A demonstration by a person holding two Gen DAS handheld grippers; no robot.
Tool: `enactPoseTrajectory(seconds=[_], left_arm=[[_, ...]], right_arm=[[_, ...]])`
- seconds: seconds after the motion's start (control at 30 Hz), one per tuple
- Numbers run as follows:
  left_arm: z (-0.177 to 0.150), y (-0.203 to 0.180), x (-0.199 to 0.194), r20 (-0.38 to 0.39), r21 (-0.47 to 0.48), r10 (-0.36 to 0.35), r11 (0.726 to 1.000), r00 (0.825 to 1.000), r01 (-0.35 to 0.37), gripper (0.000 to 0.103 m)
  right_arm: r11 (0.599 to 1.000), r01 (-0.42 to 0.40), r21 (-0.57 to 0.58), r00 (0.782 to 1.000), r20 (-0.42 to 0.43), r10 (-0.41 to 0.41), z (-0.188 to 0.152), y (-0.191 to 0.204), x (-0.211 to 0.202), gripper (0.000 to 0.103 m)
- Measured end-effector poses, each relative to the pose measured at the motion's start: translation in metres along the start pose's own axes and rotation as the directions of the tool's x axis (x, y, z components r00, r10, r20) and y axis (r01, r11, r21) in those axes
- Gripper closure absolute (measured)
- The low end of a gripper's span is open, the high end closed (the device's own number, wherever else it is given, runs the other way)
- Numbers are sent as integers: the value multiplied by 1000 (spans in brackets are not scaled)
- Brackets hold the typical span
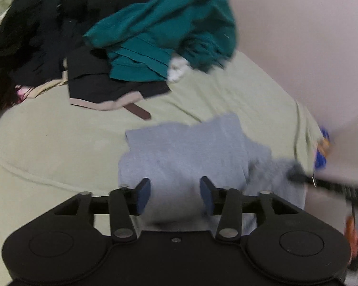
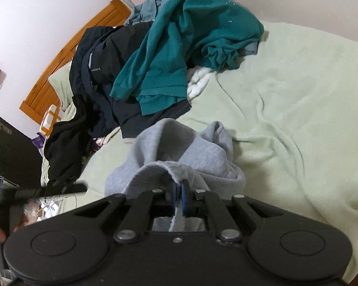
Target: Fold clothes
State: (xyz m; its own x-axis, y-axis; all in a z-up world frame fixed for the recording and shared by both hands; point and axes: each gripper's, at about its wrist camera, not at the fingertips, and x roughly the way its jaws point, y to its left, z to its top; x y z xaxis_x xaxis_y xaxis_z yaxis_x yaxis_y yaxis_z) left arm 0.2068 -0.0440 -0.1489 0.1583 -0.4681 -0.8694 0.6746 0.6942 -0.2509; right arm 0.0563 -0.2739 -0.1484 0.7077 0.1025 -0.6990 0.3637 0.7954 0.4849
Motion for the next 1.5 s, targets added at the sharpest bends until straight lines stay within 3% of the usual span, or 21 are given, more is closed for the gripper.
enactPoseTrajectory(seconds=[0.1,0.13,0.23,0.43,0.5,0.57,0.63,0.7,0.83,0.9,0.97,1.17,1.27,1.33,1.43,1.5], left_arm=[[-30,-10,2,-80,117,-16,993,997,25,44],[-39,-13,5,-99,151,0,988,995,15,39],[-55,-19,20,-128,210,66,977,990,-38,38],[-42,-21,57,-140,256,143,961,980,-104,38],[-36,-20,67,-149,248,141,964,979,-101,41],[-34,-20,74,-153,244,147,964,977,-107,51],[-32,-18,84,-168,234,163,965,972,-122,77],[-31,-16,86,-153,219,202,961,967,-166,85],[-25,-5,81,-138,107,201,977,970,-187,88],[-23,-1,77,-142,63,193,981,971,-186,89],[-21,4,74,-150,26,189,982,970,-188,90],[-16,10,70,-161,-9,176,984,971,-180,88],[-15,15,70,-157,-18,182,982,971,-187,88],[-14,18,67,-148,-32,183,981,972,-190,88],[-9,17,57,-116,-9,198,980,973,-200,89],[-5,19,52,-107,-5,205,978,973,-207,90]], right_arm=[[1000,-7,19,1000,-7,7,3,-5,1,99],[1000,-9,20,1000,-11,9,4,-6,1,99],[1000,-14,15,1000,-26,14,6,-7,3,99],[1000,-16,8,999,-41,16,5,-9,3,99],[1000,-9,10,999,-43,10,2,-12,2,99],[999,-13,34,999,-48,15,-1,-17,3,99],[999,-11,51,999,-48,13,-6,-21,3,99],[999,-4,50,999,-49,7,-15,-25,4,99],[998,23,64,997,-80,-18,-43,-32,11,93],[996,46,75,994,-102,-38,-60,-37,16,82],[994,59,97,993,-106,-49,-73,-44,19,56],[973,64,221,991,-132,-35,-125,-63,29,55],[952,60,300,995,-95,-33,-135,-67,22,55],[958,69,277,997,-60,-55,-136,-59,12,55],[986,120,117,992,-61,-113,-134,-38,10,55],[982,135,129,991,-44,-130,-132,-34,6,56]])
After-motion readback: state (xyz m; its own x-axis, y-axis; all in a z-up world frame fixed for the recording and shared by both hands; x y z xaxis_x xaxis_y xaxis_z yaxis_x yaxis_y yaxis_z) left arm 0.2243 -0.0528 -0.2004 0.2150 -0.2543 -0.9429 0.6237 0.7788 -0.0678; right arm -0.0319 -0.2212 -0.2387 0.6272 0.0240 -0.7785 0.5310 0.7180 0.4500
